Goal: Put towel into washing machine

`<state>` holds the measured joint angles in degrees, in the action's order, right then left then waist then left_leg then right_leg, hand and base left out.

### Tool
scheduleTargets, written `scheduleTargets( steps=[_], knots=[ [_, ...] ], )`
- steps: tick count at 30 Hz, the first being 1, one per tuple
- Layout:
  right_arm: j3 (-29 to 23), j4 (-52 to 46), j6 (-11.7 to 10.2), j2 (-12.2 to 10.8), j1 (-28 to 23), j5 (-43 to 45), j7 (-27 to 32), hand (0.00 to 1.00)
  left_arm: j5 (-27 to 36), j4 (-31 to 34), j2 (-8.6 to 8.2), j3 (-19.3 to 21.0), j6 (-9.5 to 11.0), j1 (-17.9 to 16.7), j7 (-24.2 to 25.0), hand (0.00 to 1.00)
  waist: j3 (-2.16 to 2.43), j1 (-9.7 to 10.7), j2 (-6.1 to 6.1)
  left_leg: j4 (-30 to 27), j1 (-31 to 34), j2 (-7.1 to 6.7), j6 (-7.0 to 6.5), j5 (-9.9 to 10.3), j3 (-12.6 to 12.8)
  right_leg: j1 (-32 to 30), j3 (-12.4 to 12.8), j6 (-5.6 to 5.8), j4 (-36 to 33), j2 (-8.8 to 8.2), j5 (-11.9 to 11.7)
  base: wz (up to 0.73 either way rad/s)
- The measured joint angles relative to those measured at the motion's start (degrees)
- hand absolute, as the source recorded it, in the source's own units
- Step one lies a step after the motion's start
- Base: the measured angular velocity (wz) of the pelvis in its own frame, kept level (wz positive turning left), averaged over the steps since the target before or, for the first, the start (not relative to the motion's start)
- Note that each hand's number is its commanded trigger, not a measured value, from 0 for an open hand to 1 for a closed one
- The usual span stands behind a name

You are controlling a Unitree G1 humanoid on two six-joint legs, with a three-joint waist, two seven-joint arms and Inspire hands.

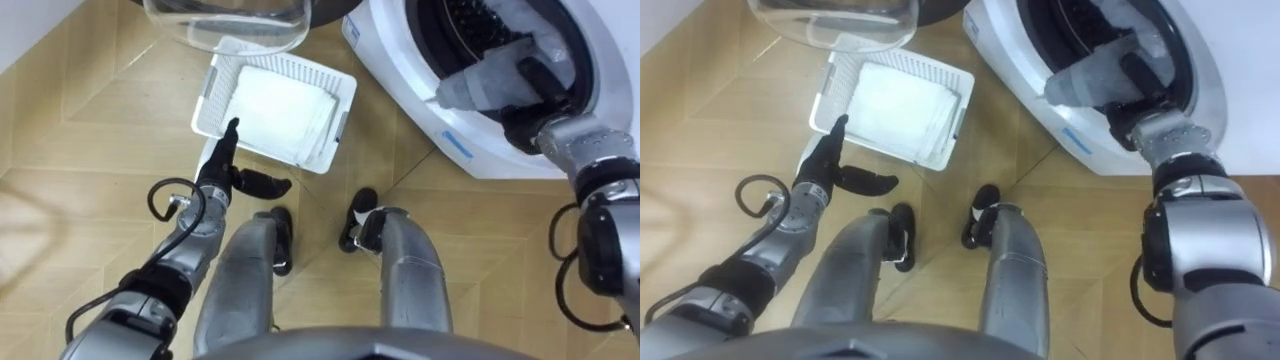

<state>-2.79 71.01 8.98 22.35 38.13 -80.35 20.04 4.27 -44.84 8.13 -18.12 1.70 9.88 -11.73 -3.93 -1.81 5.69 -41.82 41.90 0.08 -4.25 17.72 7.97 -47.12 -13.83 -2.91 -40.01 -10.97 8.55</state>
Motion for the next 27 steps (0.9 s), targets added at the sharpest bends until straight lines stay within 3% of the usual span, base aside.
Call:
scheduleTargets(
  steps=[6, 9, 18, 27],
  knots=[
    [-7.49, 0.00, 0.26, 0.02, 2.46, -5.16, 5.41, 0.00, -0.95, 2.18, -0.99, 0.92, -1.68, -0.94, 0.14, 0.00, 0.04, 0.65, -0.06, -0.51, 0.14, 0.00, -0.76, 0.44, 1.17, -0.61, 0.73, 0.69, -0.95, -0.31, 0.06, -0.05],
    [-7.57, 0.00, -0.76, 0.02, 4.27, -6.92, 5.65, 0.00, -2.83, 2.17, -0.88, 1.05, -1.93, -0.61, 0.67, 0.00, 0.09, 1.58, -0.15, -0.91, 0.07, 0.02, -1.08, 0.65, 2.26, -1.13, 1.13, 0.73, -1.94, -0.80, 0.25, -0.06],
    [-8.14, -0.01, -2.53, 0.02, 4.65, -10.90, 3.75, 0.00, -5.09, 2.16, -0.91, 1.05, -2.24, 0.47, 2.42, 0.00, 0.18, 0.82, -0.47, -1.80, 0.03, 0.06, -1.43, 0.91, 2.85, -1.43, 1.37, 0.71, -2.72, -1.23, 0.27, 0.00],
    [-8.14, -0.05, -4.49, 0.00, 4.77, -12.13, 0.40, 0.00, -5.04, 1.98, -2.36, 1.03, -3.16, 0.52, 4.05, 0.00, 0.21, 0.05, -2.40, -2.00, 0.04, 0.16, -1.50, 0.91, 3.28, -1.60, 2.27, 0.75, -2.58, -0.94, 0.20, -0.01]
  ],
)
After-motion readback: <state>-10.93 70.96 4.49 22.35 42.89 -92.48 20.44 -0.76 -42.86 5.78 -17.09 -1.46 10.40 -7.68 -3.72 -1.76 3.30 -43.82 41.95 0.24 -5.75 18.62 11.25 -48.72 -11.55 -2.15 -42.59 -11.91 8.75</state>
